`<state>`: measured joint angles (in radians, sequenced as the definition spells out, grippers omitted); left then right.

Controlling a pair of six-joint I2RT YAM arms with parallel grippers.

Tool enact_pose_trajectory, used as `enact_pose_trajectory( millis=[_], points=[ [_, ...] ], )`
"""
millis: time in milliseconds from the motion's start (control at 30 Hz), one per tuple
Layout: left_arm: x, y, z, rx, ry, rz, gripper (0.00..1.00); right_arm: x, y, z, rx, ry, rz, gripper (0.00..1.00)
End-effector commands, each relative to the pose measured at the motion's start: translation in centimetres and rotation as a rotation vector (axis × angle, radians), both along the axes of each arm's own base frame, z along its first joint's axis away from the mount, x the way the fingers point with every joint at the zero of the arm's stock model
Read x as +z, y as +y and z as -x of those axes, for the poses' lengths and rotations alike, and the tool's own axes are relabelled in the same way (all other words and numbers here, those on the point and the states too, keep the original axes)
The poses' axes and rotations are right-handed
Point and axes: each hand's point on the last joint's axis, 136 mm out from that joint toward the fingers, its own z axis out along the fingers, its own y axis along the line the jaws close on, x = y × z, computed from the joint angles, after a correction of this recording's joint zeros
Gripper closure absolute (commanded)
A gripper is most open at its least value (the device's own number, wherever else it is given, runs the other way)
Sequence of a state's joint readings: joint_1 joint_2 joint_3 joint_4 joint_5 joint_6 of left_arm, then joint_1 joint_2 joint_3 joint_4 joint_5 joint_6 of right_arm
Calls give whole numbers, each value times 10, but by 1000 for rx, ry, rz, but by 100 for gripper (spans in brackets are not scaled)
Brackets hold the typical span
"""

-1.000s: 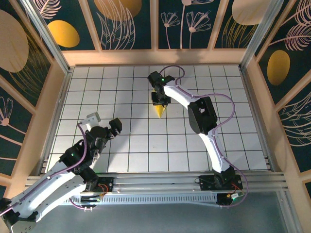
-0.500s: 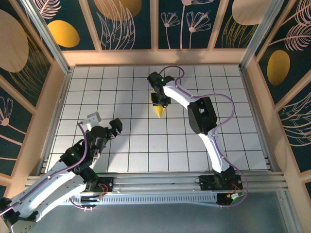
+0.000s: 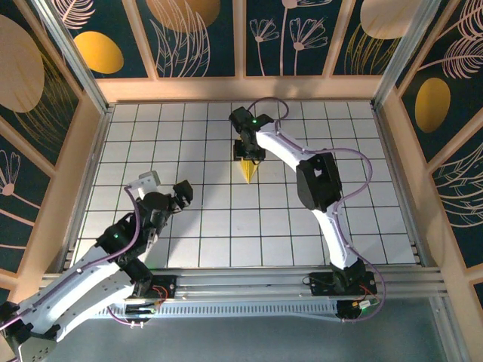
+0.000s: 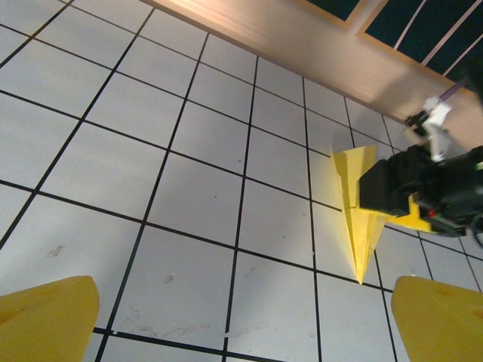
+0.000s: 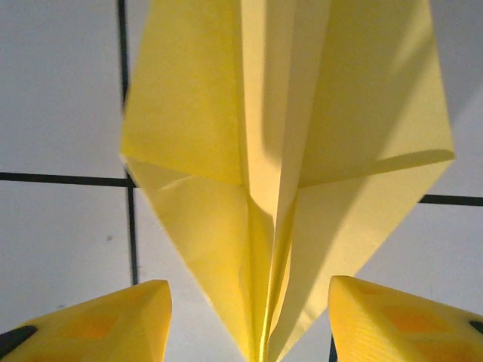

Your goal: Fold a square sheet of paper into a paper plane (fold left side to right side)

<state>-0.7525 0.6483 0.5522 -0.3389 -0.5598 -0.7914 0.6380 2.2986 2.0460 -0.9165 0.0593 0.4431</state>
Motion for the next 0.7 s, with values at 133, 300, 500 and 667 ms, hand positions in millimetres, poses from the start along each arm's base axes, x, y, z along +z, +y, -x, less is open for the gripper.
enact_pose_trajectory(
  millis=[133, 300, 500, 667],
  points=[
    [25, 3, -16, 42, -61, -47, 1, 75, -8, 4, 9, -155, -61, 37],
    [32, 14, -25, 74, -72, -52, 1, 118, -26, 12, 9, -268, -114, 31],
    [30, 14, -38, 77, -52, -75, 1, 153, -75, 26, -42, -401, -199, 26],
    [22, 26, -51, 112, -38, -63, 1, 159, -148, 35, -157, -515, -190, 17]
  ],
)
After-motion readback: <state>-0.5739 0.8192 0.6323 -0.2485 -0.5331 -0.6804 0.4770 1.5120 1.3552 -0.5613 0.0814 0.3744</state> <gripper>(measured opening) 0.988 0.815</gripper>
